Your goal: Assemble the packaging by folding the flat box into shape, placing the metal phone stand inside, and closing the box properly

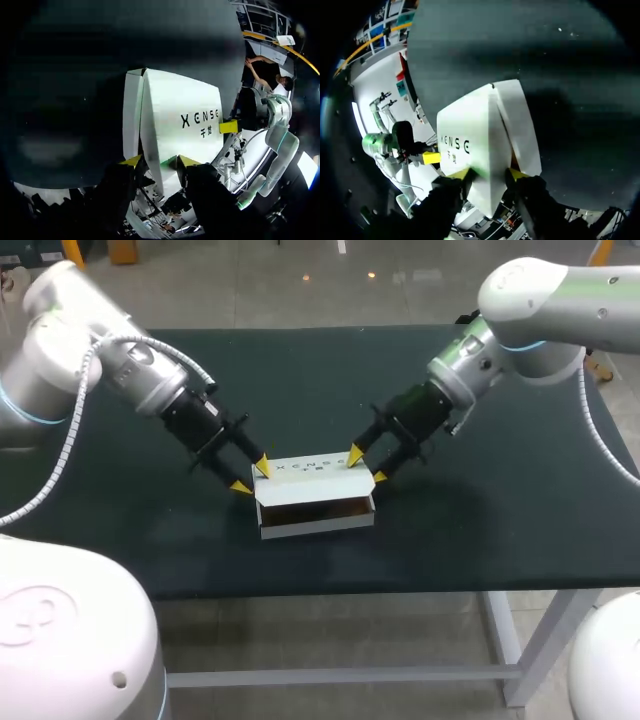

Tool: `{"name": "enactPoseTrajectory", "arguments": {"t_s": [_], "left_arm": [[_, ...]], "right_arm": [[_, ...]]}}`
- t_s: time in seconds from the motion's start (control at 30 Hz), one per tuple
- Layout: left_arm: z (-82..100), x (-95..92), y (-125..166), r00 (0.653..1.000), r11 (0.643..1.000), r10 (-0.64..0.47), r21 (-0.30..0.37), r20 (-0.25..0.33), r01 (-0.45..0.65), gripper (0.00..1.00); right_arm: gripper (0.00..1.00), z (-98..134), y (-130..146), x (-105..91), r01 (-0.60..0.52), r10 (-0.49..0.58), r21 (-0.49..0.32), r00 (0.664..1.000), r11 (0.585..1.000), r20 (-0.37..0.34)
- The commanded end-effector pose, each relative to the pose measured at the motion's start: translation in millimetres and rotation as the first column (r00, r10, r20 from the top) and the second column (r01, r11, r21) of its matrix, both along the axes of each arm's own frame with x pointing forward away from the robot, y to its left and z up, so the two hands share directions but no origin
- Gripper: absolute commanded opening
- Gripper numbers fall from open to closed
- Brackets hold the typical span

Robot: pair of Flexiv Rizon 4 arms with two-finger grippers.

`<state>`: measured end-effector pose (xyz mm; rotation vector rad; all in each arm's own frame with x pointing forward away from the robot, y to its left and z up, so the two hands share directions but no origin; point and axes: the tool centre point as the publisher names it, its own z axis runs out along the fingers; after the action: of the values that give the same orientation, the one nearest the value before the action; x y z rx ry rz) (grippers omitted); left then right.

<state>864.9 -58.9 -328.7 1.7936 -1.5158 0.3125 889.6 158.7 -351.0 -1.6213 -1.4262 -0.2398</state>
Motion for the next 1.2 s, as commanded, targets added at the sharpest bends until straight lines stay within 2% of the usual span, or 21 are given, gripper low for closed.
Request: {"name": "enactPoseTrajectory", "arguments": {"t_s": [0.03,0.43,0.83,0.87,0.97,1.0,1.1,1.2], "left_arm": [[9.2,-9.2,1.3,0.998,0.999,0.031,0.022,0.059,-0.032,0.48],[16.7,-20.0,13.3,0.977,0.995,0.067,0.054,0.204,-0.08,0.49],[29.9,-31.0,16.4,0.923,0.996,0.008,0.078,0.386,-0.042,0.64],[30.7,-31.5,16.0,0.915,0.995,0.004,0.086,0.404,-0.042,0.66],[35.3,-34.7,14.7,0.879,0.995,-0.038,0.104,0.475,-0.013,0.93],[36.9,-36.4,13.9,0.863,0.993,-0.051,0.118,0.503,-0.011,0.97],[41.5,-41.2,10.3,0.814,0.988,-0.097,0.156,0.573,0.008,1.0],[48.5,-45.9,5.8,0.748,0.979,-0.157,0.202,0.645,0.032,1.0]], "right_arm": [[0.49,-1.5,1.7,-1.5,0.001,-0.001,-0.005,1.0,1.0,0.005],[0.49,-4.7,0.8,-2.1,-0.004,0.004,-0.012,1.0,1.0,0.015],[0.55,-5.8,1.3,-3.1,-0.004,0.004,-0.019,1.0,1.0,0.024],[0.53,-5.8,1.3,-3.1,-0.004,0.004,-0.019,1.0,1.0,0.024],[0.53,-5.8,1.3,-3.1,-0.004,0.004,-0.019,1.0,1.0,0.024],[0.54,-5.8,1.3,-3.1,-0.004,0.004,-0.019,1.0,1.0,0.024],[0.54,-5.8,1.3,-3.1,-0.004,0.004,-0.019,1.0,1.0,0.024],[0.54,-5.8,1.3,-3.1,-0.004,0.004,-0.019,1.0,1.0,0.024]]}}
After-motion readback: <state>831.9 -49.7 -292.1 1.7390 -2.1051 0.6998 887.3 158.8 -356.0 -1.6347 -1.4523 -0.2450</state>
